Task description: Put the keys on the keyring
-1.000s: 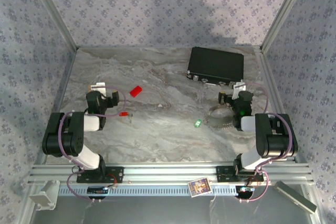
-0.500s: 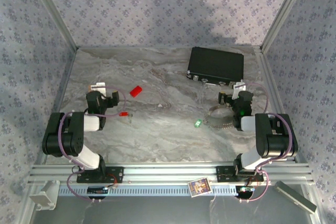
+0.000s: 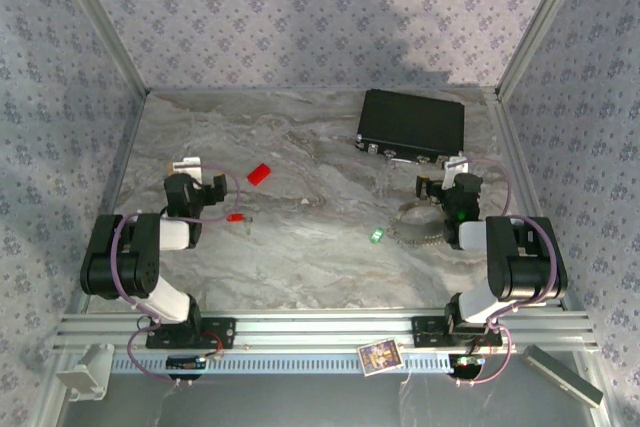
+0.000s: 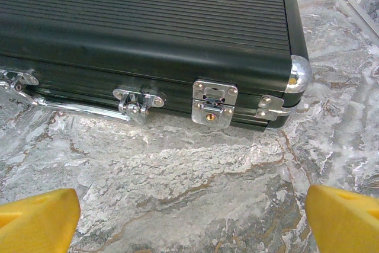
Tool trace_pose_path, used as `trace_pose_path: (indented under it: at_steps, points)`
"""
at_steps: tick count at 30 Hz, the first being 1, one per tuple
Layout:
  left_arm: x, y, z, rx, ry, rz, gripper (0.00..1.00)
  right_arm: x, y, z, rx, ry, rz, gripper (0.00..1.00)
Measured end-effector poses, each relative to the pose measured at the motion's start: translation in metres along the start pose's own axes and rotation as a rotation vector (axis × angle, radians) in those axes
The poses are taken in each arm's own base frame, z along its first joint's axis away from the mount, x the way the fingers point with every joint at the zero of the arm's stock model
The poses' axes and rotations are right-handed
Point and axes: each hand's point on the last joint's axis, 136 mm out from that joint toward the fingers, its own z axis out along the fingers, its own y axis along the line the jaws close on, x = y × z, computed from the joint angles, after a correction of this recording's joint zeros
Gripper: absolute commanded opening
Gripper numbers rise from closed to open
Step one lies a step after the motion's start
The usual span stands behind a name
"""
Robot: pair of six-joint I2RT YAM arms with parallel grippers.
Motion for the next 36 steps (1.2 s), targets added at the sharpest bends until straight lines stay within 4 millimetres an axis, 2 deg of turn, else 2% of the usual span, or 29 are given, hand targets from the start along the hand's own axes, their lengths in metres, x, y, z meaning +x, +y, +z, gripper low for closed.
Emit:
trace_pose_path:
  at_steps: [10, 12, 16, 19, 21, 25, 29, 31, 36]
  points:
    - [-0.003, -0.001, -0.006, 0.007, 0.02, 0.002, 1.0, -0.003, 0.003, -0.006, -0.016, 0.016, -0.005, 0.99]
    - [-0.017, -0.001, -0.011, 0.011, 0.005, 0.001, 1.0, -0.013, 0.006, -0.011, -0.02, 0.015, -0.014, 0.99]
    - [-0.057, -0.002, -0.028, 0.02, -0.085, -0.008, 1.0, -0.051, 0.024, -0.03, -0.058, -0.052, -0.043, 0.99]
    - [-0.071, -0.003, -0.039, 0.031, -0.114, -0.04, 1.0, -0.065, 0.041, -0.047, -0.095, -0.08, -0.036, 0.98]
    - [-0.075, -0.005, -0.044, 0.047, -0.106, -0.069, 1.0, -0.067, 0.052, -0.056, -0.12, -0.064, -0.026, 0.98]
    - [-0.087, -0.016, -0.048, 0.107, -0.08, -0.136, 1.0, -0.066, 0.071, -0.07, -0.151, 0.031, 0.034, 0.94]
    - [-0.093, -0.044, -0.053, 0.191, -0.05, -0.167, 0.99, -0.061, 0.084, -0.08, -0.161, 0.154, 0.148, 0.84]
    - [-0.091, -0.064, -0.056, 0.244, -0.026, -0.166, 0.99, -0.049, 0.093, -0.087, -0.167, 0.229, 0.184, 0.79]
    - [-0.069, -0.115, -0.071, 0.36, 0.061, -0.146, 0.99, -0.003, 0.111, -0.112, -0.166, 0.449, 0.209, 0.75]
